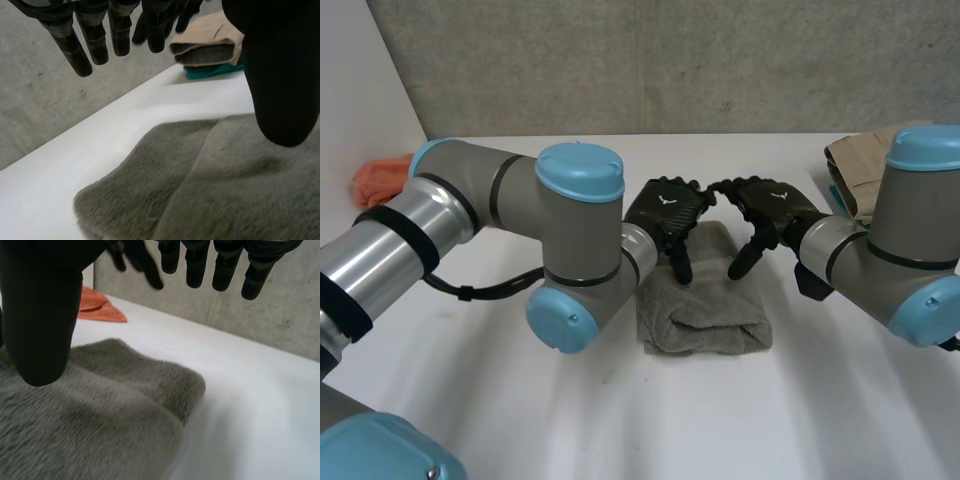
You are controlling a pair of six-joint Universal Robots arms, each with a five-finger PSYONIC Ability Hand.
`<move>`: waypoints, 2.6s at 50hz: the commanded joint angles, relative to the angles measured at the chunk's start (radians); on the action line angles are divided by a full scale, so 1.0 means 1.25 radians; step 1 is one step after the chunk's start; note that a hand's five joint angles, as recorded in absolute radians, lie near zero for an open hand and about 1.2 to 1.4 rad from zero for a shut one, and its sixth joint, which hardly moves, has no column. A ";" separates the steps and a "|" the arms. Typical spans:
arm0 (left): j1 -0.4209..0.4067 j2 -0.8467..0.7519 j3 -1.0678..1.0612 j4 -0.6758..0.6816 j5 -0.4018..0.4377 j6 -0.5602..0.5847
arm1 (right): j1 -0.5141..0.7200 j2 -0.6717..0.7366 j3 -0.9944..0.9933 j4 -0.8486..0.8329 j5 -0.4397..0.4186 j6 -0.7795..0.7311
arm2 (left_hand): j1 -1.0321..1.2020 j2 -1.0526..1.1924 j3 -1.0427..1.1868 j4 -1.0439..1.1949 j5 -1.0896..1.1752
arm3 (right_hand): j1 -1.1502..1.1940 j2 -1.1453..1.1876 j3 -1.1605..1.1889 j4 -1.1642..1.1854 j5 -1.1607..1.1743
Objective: Fold the laundry.
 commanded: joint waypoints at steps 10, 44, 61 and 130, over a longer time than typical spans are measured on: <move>0.046 -0.018 -0.030 -0.005 -0.033 0.064 | 0.009 -0.004 0.004 -0.079 0.011 0.059 | -0.023 -0.017 -0.019 -0.010 -0.040 | 0.001 -0.019 -0.025 -0.027 -0.037; 0.177 0.344 -0.401 0.003 0.057 0.048 | 0.074 0.216 -0.246 0.195 0.048 -0.208 | 0.050 0.057 0.055 0.064 0.034 | 0.226 0.206 0.200 0.199 0.189; 0.237 0.306 -0.409 0.072 0.097 0.022 | 0.093 -0.051 -0.228 0.139 0.029 -0.163 | -0.020 -0.014 -0.016 -0.007 -0.037 | 0.978 0.958 0.952 0.950 0.941; 0.127 0.266 -0.463 0.084 0.002 -0.050 | 0.147 -0.029 0.136 -0.144 0.047 -0.500 | 0.599 0.606 0.604 0.613 0.583 | 0.572 0.552 0.546 0.544 0.534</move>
